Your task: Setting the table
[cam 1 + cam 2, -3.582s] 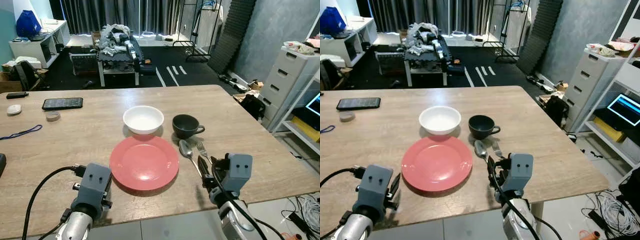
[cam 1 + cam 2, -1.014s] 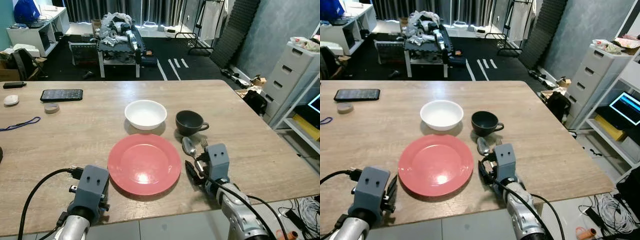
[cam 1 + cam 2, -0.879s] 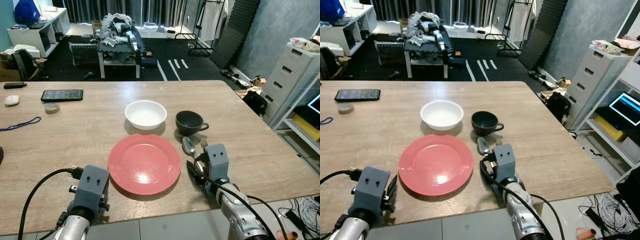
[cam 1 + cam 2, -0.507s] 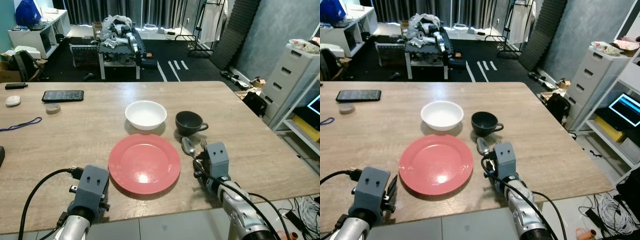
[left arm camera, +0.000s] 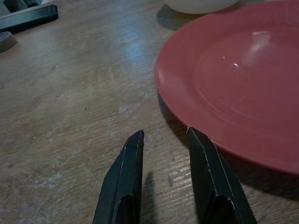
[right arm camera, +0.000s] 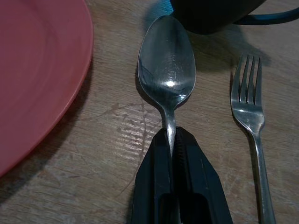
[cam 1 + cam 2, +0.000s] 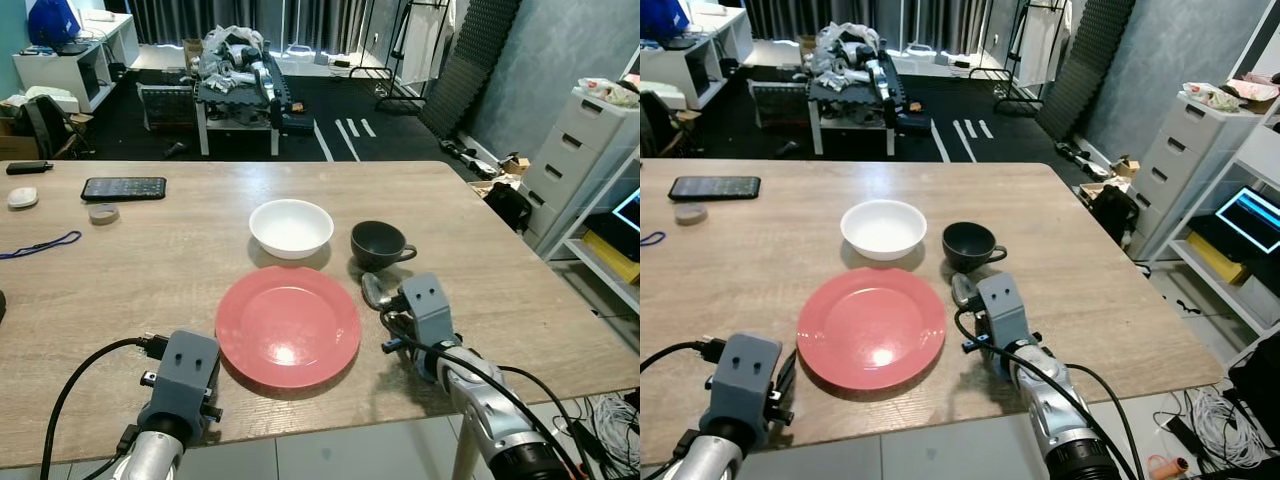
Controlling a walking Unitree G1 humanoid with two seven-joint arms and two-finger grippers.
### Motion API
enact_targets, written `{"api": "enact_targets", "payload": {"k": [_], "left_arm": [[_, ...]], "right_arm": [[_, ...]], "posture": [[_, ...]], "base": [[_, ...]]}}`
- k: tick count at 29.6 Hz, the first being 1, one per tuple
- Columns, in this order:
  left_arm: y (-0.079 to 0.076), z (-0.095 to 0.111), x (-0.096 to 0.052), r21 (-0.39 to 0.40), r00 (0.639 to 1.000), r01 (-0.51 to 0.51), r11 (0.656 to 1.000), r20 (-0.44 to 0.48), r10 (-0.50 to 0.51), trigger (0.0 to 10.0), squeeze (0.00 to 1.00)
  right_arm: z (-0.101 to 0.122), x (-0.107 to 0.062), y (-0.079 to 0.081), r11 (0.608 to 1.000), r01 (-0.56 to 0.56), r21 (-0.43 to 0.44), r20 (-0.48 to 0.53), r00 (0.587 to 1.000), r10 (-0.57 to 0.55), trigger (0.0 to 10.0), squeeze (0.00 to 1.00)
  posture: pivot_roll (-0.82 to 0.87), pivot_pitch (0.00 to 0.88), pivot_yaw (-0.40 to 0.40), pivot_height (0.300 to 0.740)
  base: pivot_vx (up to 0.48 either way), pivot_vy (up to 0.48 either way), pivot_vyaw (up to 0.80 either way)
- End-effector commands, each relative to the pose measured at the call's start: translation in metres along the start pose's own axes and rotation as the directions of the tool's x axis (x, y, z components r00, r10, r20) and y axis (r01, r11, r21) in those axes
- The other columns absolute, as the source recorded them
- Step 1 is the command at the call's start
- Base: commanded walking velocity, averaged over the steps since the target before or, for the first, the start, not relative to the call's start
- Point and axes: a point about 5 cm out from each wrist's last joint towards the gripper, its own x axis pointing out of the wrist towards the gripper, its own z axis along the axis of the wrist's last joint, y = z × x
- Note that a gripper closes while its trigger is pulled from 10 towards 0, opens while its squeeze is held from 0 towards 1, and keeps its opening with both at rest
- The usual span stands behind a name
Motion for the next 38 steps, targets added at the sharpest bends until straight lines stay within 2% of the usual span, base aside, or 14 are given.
{"api": "enact_targets", "payload": {"k": [1, 6, 11, 12, 13, 14, 18, 20, 21, 23, 27, 31, 33, 38], "left_arm": [[-0.003, -0.004, -0.003, 0.01, 1.0, 0.001, 1.0, -0.019, -0.001, 10.0, 0.0], [-0.003, -0.005, -0.003, 0.006, 1.0, 0.004, 1.0, -0.021, -0.004, 10.0, 0.0], [-0.004, -0.004, -0.002, 0.006, 1.0, 0.004, 1.0, -0.018, -0.004, 10.0, 0.0], [-0.003, -0.003, -0.002, 0.005, 1.0, 0.002, 1.0, -0.015, -0.002, 10.0, 0.0], [-0.002, 0.0, -0.002, 0.001, 1.0, 0.0, 1.0, -0.008, 0.0, 10.0, 0.0], [-0.002, 0.0, -0.002, 0.001, 1.0, 0.0, 1.0, -0.008, 0.0, 10.0, 0.0], [0.001, 0.013, -0.004, -0.012, 1.0, 0.009, 1.0, 0.026, -0.009, 10.0, 0.0], [0.004, 0.028, -0.009, -0.023, 0.997, 0.03, 0.999, 0.068, -0.029, 10.0, 0.0], [0.004, 0.028, -0.009, -0.023, 0.997, 0.03, 0.999, 0.068, -0.029, 10.0, 0.0], [0.007, 0.043, -0.016, -0.033, 0.993, 0.051, 0.998, 0.105, -0.047, 10.0, 0.0], [0.007, 0.055, -0.015, -0.048, 0.988, 0.069, 0.996, 0.139, -0.061, 10.0, 0.0], [0.003, 0.053, -0.009, -0.048, 0.988, 0.076, 0.996, 0.135, -0.069, 10.0, 0.0], [0.0, 0.044, -0.005, -0.035, 0.991, 0.081, 0.996, 0.108, -0.077, 10.0, 0.0], [-0.003, 0.037, -0.003, -0.003, 0.991, 0.095, 0.996, 0.094, -0.094, 10.0, 0.0]], "right_arm": [[-0.025, -0.003, 0.002, 0.999, -0.001, 0.044, -0.104, 0.995, 0.006, 0.0, 0.0], [-0.013, -0.005, 0.001, 0.975, 0.018, 0.22, -0.029, 1.0, -0.012, 0.0, 0.0], [0.001, -0.008, -0.001, 0.953, 0.016, 0.303, 0.071, 0.997, -0.039, 0.0, 0.0], [0.013, -0.014, -0.002, 0.932, 0.009, 0.363, 0.165, 0.984, -0.073, 8.6, 0.0], [0.022, -0.022, -0.002, 0.916, 0.002, 0.402, 0.247, 0.963, -0.11, 10.0, 0.0], [0.022, -0.022, -0.002, 0.916, 0.002, 0.402, 0.247, 0.963, -0.11, 10.0, 0.0], [0.032, -0.046, 0.006, 0.911, 0.013, 0.413, 0.365, 0.914, -0.178, 10.0, 0.0], [0.029, -0.066, 0.015, 0.932, 0.07, 0.356, 0.41, 0.884, -0.223, 10.0, 0.0], [0.029, -0.066, 0.015, 0.932, 0.07, 0.356, 0.41, 0.884, -0.223, 10.0, 0.0], [0.017, -0.083, 0.021, 0.936, 0.159, 0.313, 0.406, 0.869, -0.284, 10.0, 0.0], [-0.005, -0.091, 0.023, 0.933, 0.25, 0.258, 0.372, 0.866, -0.335, 10.0, 0.0], [-0.018, -0.089, 0.022, 0.897, 0.3, 0.325, 0.322, 0.856, -0.404, 10.0, 0.0], [-0.016, -0.085, 0.023, 0.874, 0.299, 0.384, 0.315, 0.847, -0.428, 10.0, 0.0], [-0.007, -0.08, 0.025, 0.871, 0.274, 0.407, 0.335, 0.843, -0.421, 10.0, 0.0]], "posture": [[0.08, 0.187, -0.021, 0.74], [0.08, 0.19, -0.017, 0.74], [0.08, 0.19, -0.018, 0.74], [0.08, 0.189, -0.018, 0.74], [0.08, 0.187, -0.017, 0.74], [0.08, 0.187, -0.017, 0.74], [0.08, 0.185, -0.013, 0.74], [0.07, 0.184, -0.003, 0.74], [0.07, 0.184, -0.003, 0.74], [0.07, 0.183, 0.004, 0.74], [0.07, 0.178, 0.012, 0.74], [0.08, 0.164, 0.02, 0.74], [0.07, 0.152, 0.026, 0.74], [0.06, 0.141, 0.025, 0.74]], "base": [[0.0, 0.0, 0.0], [0.0, 0.0, 0.0], [0.0, 0.0, 0.0], [0.0, 0.0, 0.0], [0.0, 0.0, 0.0], [0.0, 0.0, 0.0], [0.0, 0.0, 0.0], [0.0, 0.0, 0.0], [0.0, 0.0, 0.0], [0.0, 0.0, 0.0], [0.0, 0.0, 0.0], [0.0, 0.0, 0.0], [0.0, 0.0, 0.0], [0.0, 0.0, 0.0]]}}
